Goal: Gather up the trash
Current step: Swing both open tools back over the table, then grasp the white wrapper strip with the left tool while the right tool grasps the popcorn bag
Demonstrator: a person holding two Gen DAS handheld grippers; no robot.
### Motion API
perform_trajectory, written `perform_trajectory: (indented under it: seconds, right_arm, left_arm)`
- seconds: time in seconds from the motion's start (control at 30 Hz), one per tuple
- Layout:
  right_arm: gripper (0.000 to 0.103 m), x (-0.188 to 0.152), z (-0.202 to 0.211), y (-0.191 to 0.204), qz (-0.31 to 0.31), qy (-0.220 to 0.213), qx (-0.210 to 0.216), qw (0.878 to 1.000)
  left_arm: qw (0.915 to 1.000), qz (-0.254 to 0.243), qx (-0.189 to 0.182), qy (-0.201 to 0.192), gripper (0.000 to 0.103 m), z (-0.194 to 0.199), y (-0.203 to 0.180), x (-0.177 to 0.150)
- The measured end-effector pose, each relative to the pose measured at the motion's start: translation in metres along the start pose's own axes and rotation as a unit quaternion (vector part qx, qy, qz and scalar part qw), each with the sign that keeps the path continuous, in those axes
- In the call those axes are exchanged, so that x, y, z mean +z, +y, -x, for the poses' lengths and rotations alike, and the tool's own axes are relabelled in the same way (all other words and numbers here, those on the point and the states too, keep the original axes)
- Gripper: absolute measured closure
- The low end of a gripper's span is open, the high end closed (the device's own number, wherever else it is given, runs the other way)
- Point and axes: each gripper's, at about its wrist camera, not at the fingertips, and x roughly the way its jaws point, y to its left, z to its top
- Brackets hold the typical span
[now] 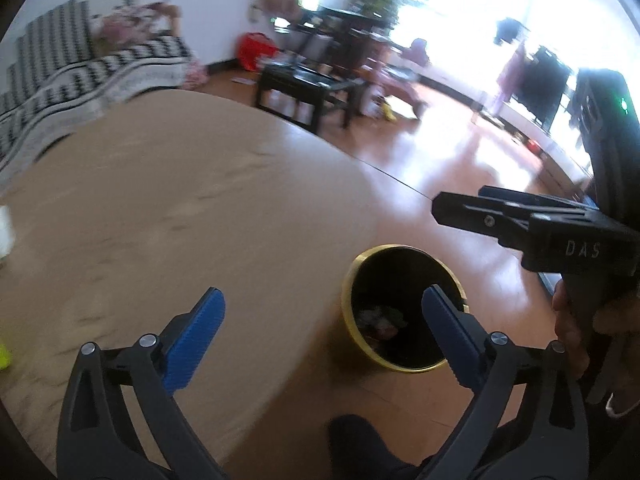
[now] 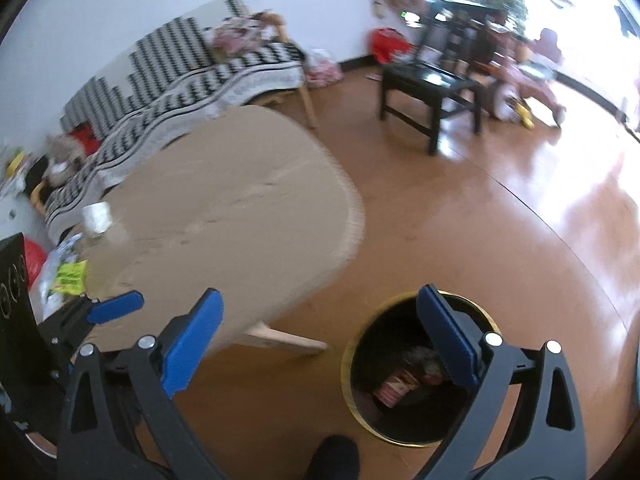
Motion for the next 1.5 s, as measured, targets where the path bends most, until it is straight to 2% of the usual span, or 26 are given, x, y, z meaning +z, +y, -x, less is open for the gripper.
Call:
perform_trajectory:
  seconds: [0.13, 0.23, 0.4, 0.5, 0.57, 0.7, 0.77, 0.9, 1.07, 1.23, 1.37, 1.43, 1.5]
  right_arm:
    - [0.009, 0.013, -0.013, 0.07, 0.043, 0.001, 0.037, 0.998]
    - [0.009, 0.017, -0.024, 0.12, 0.073, 0.003, 0.058, 0.996]
    - [0.009, 0.019, -0.046, 0.215, 0.121, 0.021, 0.103, 0.987]
    - [0.009, 0.013, -0.056, 0.264, 0.15, 0.024, 0.12, 0.981]
    - [0.009, 0.008, -0.066, 0.303, 0.169, 0.033, 0.136, 0.976]
    - [0.009, -0.002, -0.088, 0.36, 0.193, 0.05, 0.157, 0.967]
    - [0.009, -0.006, -0.097, 0.376, 0.197, 0.057, 0.165, 0.965]
    - [0.009, -0.014, -0.123, 0.416, 0.197, 0.079, 0.18, 0.961]
    - [0.009, -0.021, -0.147, 0.444, 0.196, 0.098, 0.182, 0.959]
    - [0.009, -0.024, -0.163, 0.452, 0.197, 0.109, 0.176, 0.958]
    - [0.009, -0.025, -0.175, 0.455, 0.193, 0.119, 0.17, 0.959]
    - [0.015, -0.027, -0.18, 0.457, 0.197, 0.125, 0.166, 0.958]
    - [0.034, -0.028, -0.183, 0.457, 0.205, 0.133, 0.164, 0.956]
  left_arm:
    - [0.9981, 0.032, 0.049, -0.019, 0.007, 0.044, 0.049, -0.011]
    - [0.9933, 0.065, 0.092, -0.027, 0.007, 0.079, 0.09, -0.028]
    - [0.9777, 0.114, 0.174, -0.033, 0.007, 0.132, 0.157, -0.069]
    - [0.9624, 0.146, 0.227, -0.03, 0.007, 0.163, 0.194, -0.099]
    - [0.9485, 0.176, 0.262, -0.028, 0.007, 0.181, 0.221, -0.117]
    - [0.9126, 0.232, 0.337, -0.017, 0.007, 0.214, 0.266, -0.154]
    - [0.8987, 0.262, 0.351, -0.011, 0.007, 0.227, 0.284, -0.169]
    - [0.8745, 0.329, 0.356, -0.006, 0.007, 0.248, 0.317, -0.202]
    - [0.8525, 0.402, 0.334, 0.003, 0.007, 0.258, 0.355, -0.238]
    - [0.8454, 0.429, 0.318, 0.015, 0.007, 0.244, 0.369, -0.246]
    - [0.8457, 0.413, 0.338, 0.014, 0.007, 0.235, 0.369, -0.24]
    - [0.8442, 0.408, 0.348, 0.012, 0.009, 0.233, 0.368, -0.238]
    - [0.844, 0.389, 0.369, 0.011, 0.024, 0.23, 0.364, -0.234]
